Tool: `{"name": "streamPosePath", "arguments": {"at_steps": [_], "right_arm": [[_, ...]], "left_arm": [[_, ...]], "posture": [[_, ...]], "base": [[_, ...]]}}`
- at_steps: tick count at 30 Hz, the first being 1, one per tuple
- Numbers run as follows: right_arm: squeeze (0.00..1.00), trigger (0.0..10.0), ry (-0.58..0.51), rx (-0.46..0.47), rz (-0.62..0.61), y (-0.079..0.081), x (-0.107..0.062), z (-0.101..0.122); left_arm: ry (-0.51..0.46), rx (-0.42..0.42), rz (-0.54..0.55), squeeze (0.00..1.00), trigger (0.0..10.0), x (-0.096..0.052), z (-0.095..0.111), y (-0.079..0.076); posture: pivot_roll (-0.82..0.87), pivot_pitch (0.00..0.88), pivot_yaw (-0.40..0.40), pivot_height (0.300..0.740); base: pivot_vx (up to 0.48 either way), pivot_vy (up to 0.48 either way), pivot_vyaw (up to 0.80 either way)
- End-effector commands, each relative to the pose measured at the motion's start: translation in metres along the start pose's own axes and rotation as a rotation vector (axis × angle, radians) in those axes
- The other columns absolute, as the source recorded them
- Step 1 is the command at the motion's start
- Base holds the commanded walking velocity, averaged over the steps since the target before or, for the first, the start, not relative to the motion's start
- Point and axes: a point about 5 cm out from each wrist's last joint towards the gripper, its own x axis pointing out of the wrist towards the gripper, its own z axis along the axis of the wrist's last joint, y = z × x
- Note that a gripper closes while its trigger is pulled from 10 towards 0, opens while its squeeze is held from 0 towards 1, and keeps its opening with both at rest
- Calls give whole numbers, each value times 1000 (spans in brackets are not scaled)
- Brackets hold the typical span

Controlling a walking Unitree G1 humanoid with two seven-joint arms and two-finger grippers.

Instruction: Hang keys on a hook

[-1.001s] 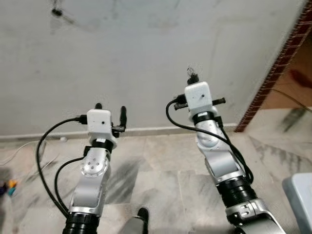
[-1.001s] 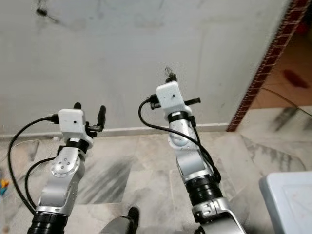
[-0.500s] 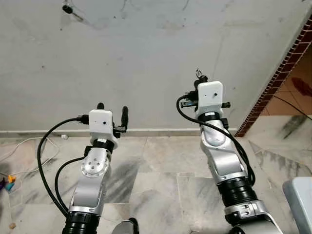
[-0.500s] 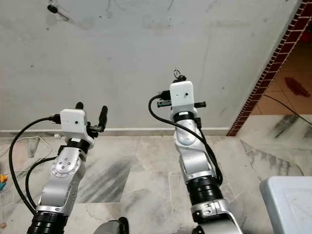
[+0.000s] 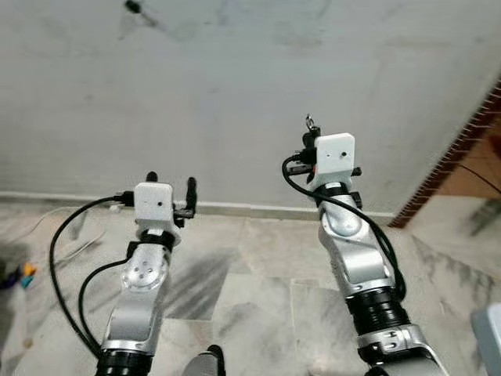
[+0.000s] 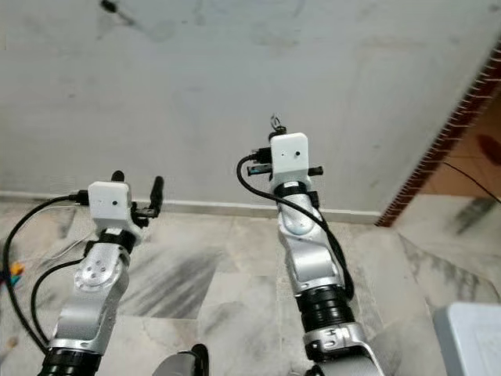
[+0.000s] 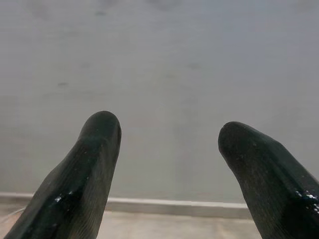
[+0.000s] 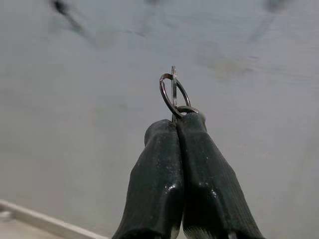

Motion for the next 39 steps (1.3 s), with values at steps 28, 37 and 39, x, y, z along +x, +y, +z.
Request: {"name": "streamPosePath", "arguments": {"at_steps": [28,37,39], "right_arm": [[0,10000,-57,15,-44,-12,3,13],[0,10000,-68,2,-22,-8,1,13],[0,10000,-69,-1,-16,-7,1,14]], "left_arm": [[-30,-74,-66,0,10000,5,8,-9],[-36,-88,-83,0,10000,3,9,-12],[-35,-88,-85,0,10000,3,9,-12]], "posture": [[55,153,12,740],[58,155,14,740],[57,155,14,740]], "base": [[0,0,103],[0,0,0],[0,0,0]]}}
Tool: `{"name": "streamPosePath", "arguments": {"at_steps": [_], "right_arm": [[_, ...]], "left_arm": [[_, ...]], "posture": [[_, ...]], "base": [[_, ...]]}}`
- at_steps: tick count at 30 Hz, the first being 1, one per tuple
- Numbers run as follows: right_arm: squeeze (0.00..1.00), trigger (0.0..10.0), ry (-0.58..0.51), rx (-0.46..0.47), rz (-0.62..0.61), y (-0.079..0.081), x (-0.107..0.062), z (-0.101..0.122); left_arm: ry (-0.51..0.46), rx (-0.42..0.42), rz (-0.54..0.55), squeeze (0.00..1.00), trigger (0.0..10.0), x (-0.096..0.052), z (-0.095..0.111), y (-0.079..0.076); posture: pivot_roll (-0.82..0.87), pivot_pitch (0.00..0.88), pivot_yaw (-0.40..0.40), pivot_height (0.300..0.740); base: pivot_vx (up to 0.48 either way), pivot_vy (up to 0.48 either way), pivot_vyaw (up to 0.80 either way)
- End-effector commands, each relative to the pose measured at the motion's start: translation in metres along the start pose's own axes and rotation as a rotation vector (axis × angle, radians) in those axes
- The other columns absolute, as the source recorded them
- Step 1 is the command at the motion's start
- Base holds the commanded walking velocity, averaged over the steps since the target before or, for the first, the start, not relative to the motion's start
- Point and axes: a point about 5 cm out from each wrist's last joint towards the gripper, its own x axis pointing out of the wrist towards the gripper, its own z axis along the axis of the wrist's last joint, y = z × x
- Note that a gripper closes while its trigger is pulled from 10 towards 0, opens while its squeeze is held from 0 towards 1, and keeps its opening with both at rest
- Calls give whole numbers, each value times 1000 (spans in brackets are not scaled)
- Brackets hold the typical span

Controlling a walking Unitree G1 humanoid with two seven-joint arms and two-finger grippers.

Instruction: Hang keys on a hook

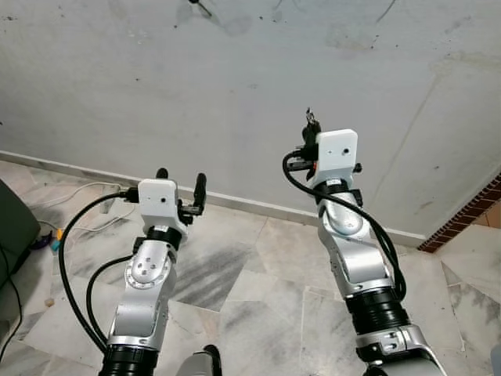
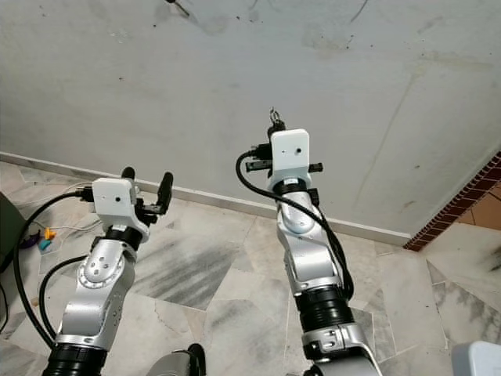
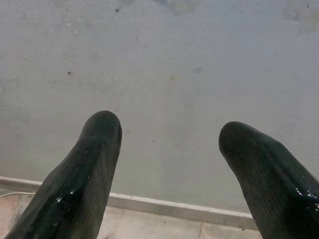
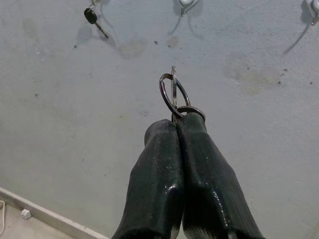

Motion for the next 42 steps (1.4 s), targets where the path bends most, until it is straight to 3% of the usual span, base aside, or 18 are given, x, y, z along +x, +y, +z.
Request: {"name": "streamPosePath", "arguments": {"at_steps": [1,36,42], "right_arm": [[0,10000,-44,-1,16,2,1,9],[0,10000,-56,-26,57,6,-1,10],[0,10000,-52,-26,59,6,-1,8]], "left_arm": [[-9,4,-3,0,10000,-2,2,1],[0,-11,-16,0,10000,-2,-1,-2],[12,-15,16,0,10000,-2,-3,0]], "posture": [[57,155,14,740],[48,158,11,740],[50,156,9,740]], "base": [[0,0,0],[315,36,0],[0,80,0]]}}
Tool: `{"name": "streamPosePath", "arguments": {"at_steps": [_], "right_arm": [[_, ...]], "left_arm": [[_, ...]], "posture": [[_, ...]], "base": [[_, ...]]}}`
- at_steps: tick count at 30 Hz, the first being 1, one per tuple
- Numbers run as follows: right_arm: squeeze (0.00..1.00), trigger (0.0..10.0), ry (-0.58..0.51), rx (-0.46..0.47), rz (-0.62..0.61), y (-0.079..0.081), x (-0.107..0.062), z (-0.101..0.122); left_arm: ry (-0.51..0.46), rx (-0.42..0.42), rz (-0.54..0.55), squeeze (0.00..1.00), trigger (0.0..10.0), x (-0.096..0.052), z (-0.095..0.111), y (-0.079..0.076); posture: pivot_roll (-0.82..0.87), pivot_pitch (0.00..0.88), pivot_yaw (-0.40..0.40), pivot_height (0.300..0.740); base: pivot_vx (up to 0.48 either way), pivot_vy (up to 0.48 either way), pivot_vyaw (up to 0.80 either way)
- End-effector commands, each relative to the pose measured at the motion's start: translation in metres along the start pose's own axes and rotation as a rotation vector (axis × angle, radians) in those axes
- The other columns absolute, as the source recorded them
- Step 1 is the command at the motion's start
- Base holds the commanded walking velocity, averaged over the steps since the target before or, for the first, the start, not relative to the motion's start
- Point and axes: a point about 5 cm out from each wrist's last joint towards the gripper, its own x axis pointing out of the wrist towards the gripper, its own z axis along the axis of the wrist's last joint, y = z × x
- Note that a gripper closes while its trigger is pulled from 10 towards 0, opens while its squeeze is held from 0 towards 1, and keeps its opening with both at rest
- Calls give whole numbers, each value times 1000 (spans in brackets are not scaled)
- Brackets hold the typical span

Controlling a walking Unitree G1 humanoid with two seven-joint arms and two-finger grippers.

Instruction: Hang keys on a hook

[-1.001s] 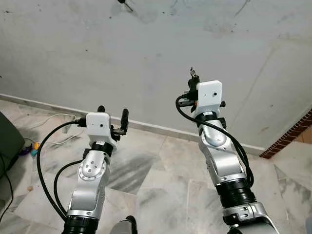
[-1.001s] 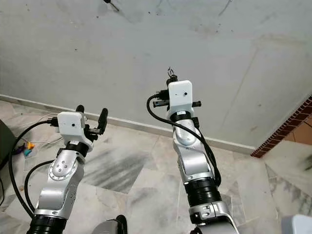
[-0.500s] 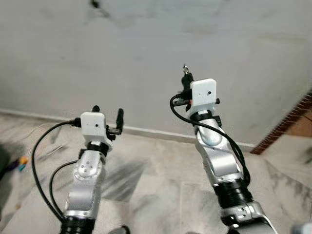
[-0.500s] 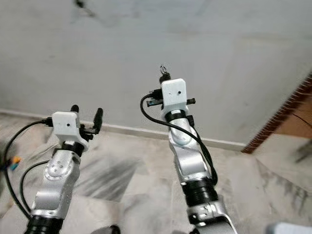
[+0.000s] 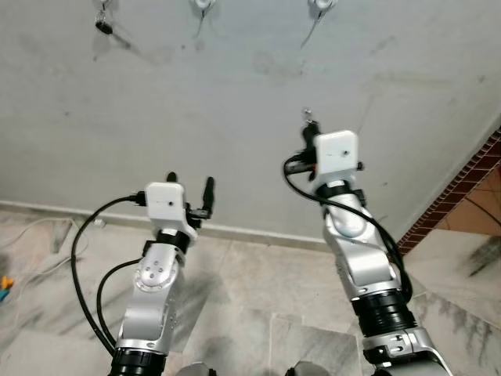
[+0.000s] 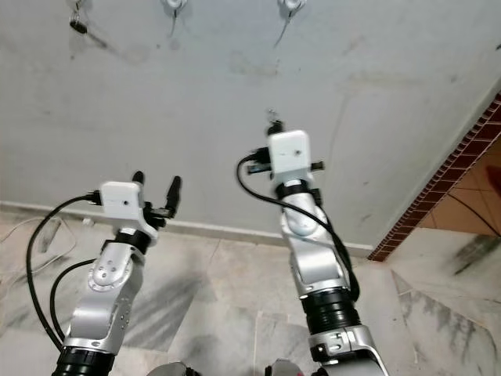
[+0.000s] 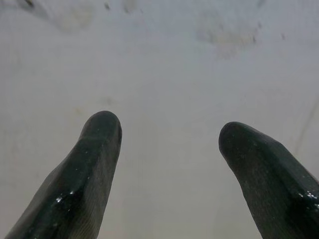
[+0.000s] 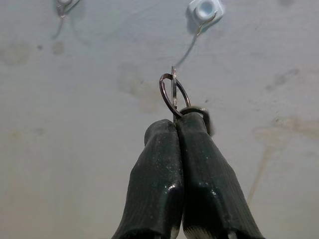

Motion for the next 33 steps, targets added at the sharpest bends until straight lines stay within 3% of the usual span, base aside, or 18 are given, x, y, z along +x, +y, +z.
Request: {"name": "streamPosePath", "arguments": {"at_steps": [1,33], "right_arm": [[0,10000,-26,15,44,13,2,7],[0,10000,-50,18,12,11,4,14]], "left_arm": [[38,13,52,0,10000,-5,-6,13],[80,-2,43,0,10000,3,-5,17]], "posture": [[50,156,9,740],[37,160,33,740]], "base": [[0,0,0],[0,463,0]]}}
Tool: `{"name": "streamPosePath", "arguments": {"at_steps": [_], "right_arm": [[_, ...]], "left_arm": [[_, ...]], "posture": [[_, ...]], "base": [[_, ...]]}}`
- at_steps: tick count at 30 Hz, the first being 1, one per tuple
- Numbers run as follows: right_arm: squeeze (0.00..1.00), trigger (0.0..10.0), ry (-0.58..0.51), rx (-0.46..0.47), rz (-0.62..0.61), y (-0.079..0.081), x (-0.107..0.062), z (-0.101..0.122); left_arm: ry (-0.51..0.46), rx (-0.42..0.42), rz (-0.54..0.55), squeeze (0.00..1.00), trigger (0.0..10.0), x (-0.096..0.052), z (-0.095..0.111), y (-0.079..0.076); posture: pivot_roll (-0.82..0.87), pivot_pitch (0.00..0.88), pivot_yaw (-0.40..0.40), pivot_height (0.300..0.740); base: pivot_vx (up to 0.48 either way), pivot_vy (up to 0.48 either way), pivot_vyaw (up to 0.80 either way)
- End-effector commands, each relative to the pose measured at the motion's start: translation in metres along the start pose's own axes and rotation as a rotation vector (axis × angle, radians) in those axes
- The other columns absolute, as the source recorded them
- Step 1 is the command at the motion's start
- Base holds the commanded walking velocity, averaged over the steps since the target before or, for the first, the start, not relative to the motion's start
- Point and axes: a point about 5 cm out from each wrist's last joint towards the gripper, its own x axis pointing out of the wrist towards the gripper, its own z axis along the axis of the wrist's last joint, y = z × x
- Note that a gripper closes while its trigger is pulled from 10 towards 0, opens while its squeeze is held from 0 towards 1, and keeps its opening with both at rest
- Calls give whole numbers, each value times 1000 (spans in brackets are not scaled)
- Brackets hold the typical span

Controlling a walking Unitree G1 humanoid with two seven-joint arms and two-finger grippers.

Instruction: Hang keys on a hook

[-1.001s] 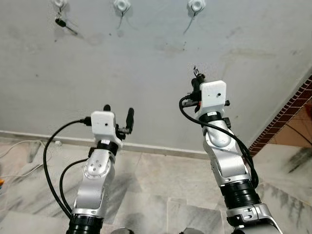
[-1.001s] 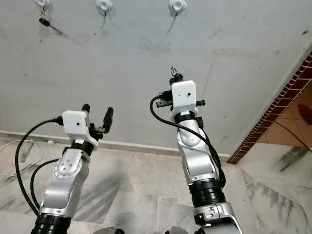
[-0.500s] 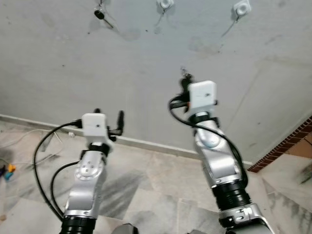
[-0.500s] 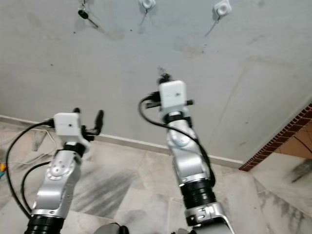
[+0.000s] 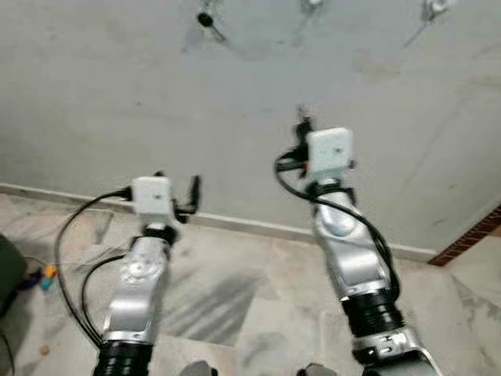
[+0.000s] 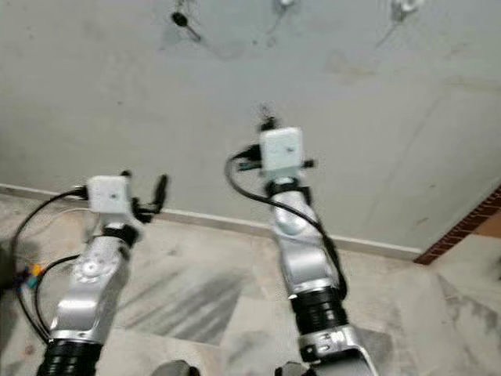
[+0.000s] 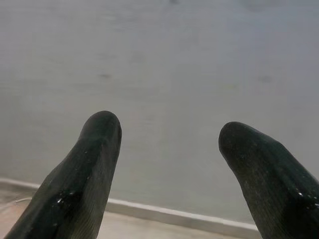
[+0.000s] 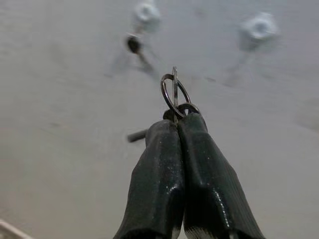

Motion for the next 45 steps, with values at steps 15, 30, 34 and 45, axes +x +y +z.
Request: {"name": "streamPosePath", "arguments": {"at_steps": [15,30,34,45], "right_arm": [[0,10000,23,-12,-54,-15,-2,-1],[0,10000,43,-12,-52,-16,-4,-6],[0,10000,37,-18,-56,-17,-2,-4],[0,10000,21,-16,-47,-14,-1,-2]], "left_arm": [[-23,-9,-27,0,10000,2,2,-11],[-41,-16,-46,0,10000,1,3,-15],[-41,-16,-50,0,10000,1,3,-15],[-48,-49,-94,0,10000,-1,4,-20]], "posture": [[26,164,17,740],[33,158,13,740],[33,156,15,740],[37,156,12,740]], "base": [[0,85,-157],[0,0,-800],[0,0,-800],[0,0,-330]]}}
